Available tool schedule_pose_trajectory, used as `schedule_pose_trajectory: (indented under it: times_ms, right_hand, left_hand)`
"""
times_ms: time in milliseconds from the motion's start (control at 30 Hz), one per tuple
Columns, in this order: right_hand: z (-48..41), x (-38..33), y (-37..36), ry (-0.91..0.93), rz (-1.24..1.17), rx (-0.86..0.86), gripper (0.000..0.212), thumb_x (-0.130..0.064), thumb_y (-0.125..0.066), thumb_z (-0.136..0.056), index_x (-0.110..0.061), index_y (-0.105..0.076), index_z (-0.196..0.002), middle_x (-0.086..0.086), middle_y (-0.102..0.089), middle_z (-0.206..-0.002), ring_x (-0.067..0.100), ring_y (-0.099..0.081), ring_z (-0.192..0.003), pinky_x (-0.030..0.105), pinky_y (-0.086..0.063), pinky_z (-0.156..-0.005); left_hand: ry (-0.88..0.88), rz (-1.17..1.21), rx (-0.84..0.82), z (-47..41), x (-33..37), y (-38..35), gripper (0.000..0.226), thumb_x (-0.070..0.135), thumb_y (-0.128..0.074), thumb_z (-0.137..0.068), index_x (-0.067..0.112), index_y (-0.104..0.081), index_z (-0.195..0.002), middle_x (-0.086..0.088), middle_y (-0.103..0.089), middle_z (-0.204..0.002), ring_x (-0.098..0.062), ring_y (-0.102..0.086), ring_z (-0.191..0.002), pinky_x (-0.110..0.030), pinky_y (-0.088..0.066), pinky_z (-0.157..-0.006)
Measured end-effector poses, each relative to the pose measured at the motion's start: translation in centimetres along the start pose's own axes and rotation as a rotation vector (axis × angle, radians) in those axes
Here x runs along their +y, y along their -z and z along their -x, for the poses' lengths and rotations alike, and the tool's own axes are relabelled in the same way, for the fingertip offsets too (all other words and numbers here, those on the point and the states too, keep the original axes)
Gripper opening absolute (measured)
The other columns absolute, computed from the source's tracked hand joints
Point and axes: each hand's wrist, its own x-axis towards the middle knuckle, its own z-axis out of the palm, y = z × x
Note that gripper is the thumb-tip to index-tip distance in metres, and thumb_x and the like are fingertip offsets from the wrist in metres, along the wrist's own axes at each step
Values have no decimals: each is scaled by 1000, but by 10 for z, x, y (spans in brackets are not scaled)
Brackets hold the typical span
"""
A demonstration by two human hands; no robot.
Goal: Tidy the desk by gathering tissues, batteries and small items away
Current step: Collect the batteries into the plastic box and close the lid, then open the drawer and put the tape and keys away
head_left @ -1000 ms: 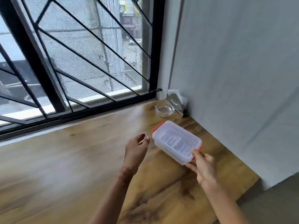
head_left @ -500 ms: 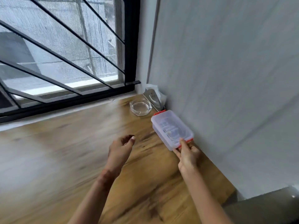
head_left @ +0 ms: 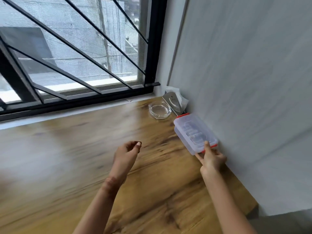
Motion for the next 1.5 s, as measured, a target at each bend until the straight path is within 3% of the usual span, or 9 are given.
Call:
schedule_pose_trajectory:
  times_ms: [133, 333, 500, 633, 733, 867, 1167, 1300, 1500]
  right_hand:
    - [21, -1, -2, 163, 187, 118, 60, -26, -73, -78, -5, -37, -122, 14, -51, -121, 25, -55, -109, 32, -49, -89]
    - [61, 3, -9, 364, 253, 18, 58, -15, -67, -83, -1, -35, -129, 17, -44, -131, 27, -50, -117, 26, -43, -89]
    - [102, 26, -15, 519, 368, -133, 48, -14, -68, -81, -6, -42, -120, 16, -47, -126, 29, -50, -113, 42, -46, -98]
    - [150, 47, -18, 589, 364, -297, 39, -11, -66, -81, -4, -47, -115, 14, -50, -124, 27, -47, -118, 32, -39, -98]
    - [186, 68, -20, 610, 353, -401, 34, -9, -65, -80, -5, -50, -111, 10, -52, -120, 25, -44, -123, 40, -36, -104]
    - [245, 99, -19, 567, 353, -570, 21, -9, -63, -82, -17, -51, -98, 8, -56, -114, 20, -49, -113, 37, -38, -98]
    - [375, 168, -9, 379, 444, -1080, 8, -13, -58, -88, -19, -58, -94, 1, -62, -101, 13, -56, -101, 30, -47, -84]
    - [429, 187, -5, 279, 466, -1264, 5, -10, -59, -88, -14, -61, -88, -1, -63, -87, 12, -59, -85, 19, -46, -71]
    - [509, 226, 8, 183, 541, -1421, 4, -13, -60, -87, -17, -60, -88, 6, -67, -92, 18, -65, -88, 28, -53, -77]
  left_hand:
    - [-6, 17, 22, 9, -1, 18, 18, 18, -53, -92, 10, -65, -102, -3, -67, -96, -19, -63, -93, -31, -46, -85]
    - [-24, 44, 70, 32, -5, 49, 17, 19, -52, -92, 12, -65, -102, -4, -67, -98, -18, -63, -92, -33, -47, -88]
    - [-36, 43, 118, 62, -13, 77, 13, 19, -52, -92, 15, -64, -95, -5, -68, -96, -20, -63, -92, -33, -47, -86]
    - [-30, 52, 162, 94, -22, 110, 15, 19, -52, -93, 13, -65, -97, -5, -68, -97, -20, -63, -92, -32, -47, -86]
    - [-5, 29, 203, 124, -36, 139, 17, 19, -52, -93, 12, -66, -100, -5, -69, -99, -19, -64, -94, -33, -47, -87]
    - [26, 27, 303, 170, -61, 185, 13, 20, -53, -92, 24, -65, -87, -3, -70, -97, -18, -65, -93, -34, -47, -88]
    - [103, 128, 586, 258, -110, 284, 14, 17, -51, -93, 19, -65, -95, 0, -69, -95, -16, -65, -90, -35, -49, -86]
    - [96, 197, 719, 289, -127, 328, 16, 17, -50, -93, 16, -65, -98, -2, -70, -96, -16, -65, -91, -30, -51, -81]
    - [119, 269, 809, 319, -147, 399, 16, 17, -50, -93, 20, -64, -87, -5, -71, -96, -18, -66, -90, -33, -52, -82]
